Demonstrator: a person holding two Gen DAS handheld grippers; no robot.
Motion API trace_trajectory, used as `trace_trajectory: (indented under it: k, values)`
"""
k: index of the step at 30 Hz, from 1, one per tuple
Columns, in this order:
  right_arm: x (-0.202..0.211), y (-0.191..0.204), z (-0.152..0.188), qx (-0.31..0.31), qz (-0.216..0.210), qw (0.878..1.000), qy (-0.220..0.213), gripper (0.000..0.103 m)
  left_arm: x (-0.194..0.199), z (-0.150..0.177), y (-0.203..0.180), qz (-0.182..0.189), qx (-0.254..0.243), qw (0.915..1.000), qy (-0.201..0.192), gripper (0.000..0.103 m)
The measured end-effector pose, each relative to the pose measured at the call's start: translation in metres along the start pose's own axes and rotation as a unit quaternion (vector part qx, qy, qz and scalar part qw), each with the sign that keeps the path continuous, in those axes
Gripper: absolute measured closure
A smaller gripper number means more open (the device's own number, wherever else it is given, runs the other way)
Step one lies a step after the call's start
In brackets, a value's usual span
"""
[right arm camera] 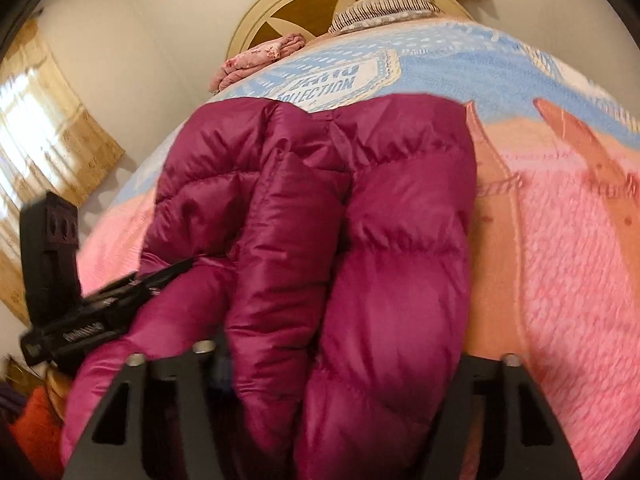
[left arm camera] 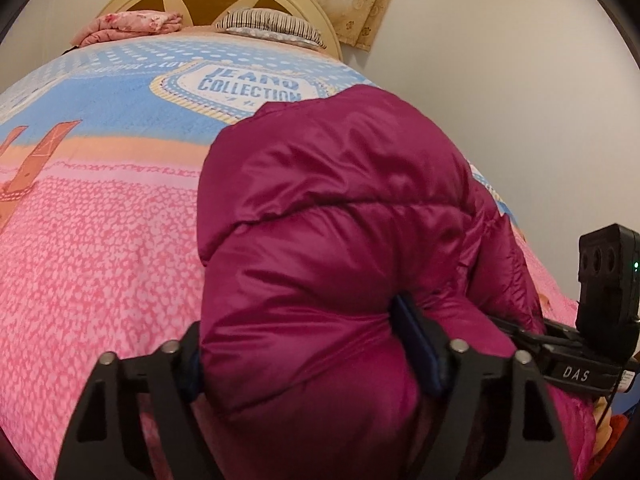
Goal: Fold large clothes
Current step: 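Carry the rolled jacket with both grippers toward the dark round stool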
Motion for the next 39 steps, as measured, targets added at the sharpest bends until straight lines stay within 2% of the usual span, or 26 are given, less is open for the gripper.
trace_trajectory:
  k: [1,4,8,16,26,35,39]
  values:
    - [0.003,0.003,0.004,-0.008,-0.003,1.000,0.003,0.060,0.005,0.003,-0.004,-0.005,-0.005,1.0000,0.001,0.028]
    - [0.017,0.008,0.017,-0.023,-0.006,1.000,0.008,0.066,0.020,0.015,-0.015,-0.012,-0.015,0.9998,0.000,0.033]
    - [0.045,0.012,0.036,-0.045,-0.010,0.999,0.001,0.069,0.037,0.030,-0.032,-0.012,-0.023,0.9997,0.000,0.038]
    - [0.120,-0.001,0.080,-0.078,0.012,0.996,-0.041,0.072,0.054,0.062,-0.089,0.040,-0.051,0.9978,0.012,0.047]
    - [0.190,-0.020,0.128,-0.108,0.025,0.990,-0.086,0.072,0.077,0.092,-0.155,0.066,-0.112,0.9914,0.014,0.047]
    - [0.254,-0.039,0.160,-0.126,0.048,0.982,-0.130,0.072,0.088,0.113,-0.212,0.110,-0.146,0.9830,0.019,0.047]
    - [0.287,-0.051,0.164,-0.127,0.065,0.979,-0.148,0.072,0.088,0.118,-0.245,0.146,-0.153,0.9769,0.030,0.047]
Point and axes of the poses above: each gripper's, at about its wrist camera, not at the fingertips, and x roughly against the way its jaws point, y to its left, z to its underside, the point moved 10 cm from there along -x, roughly the way its jaws point, and after that the axes turned 7 degrees about z, right-handed, at the moved point
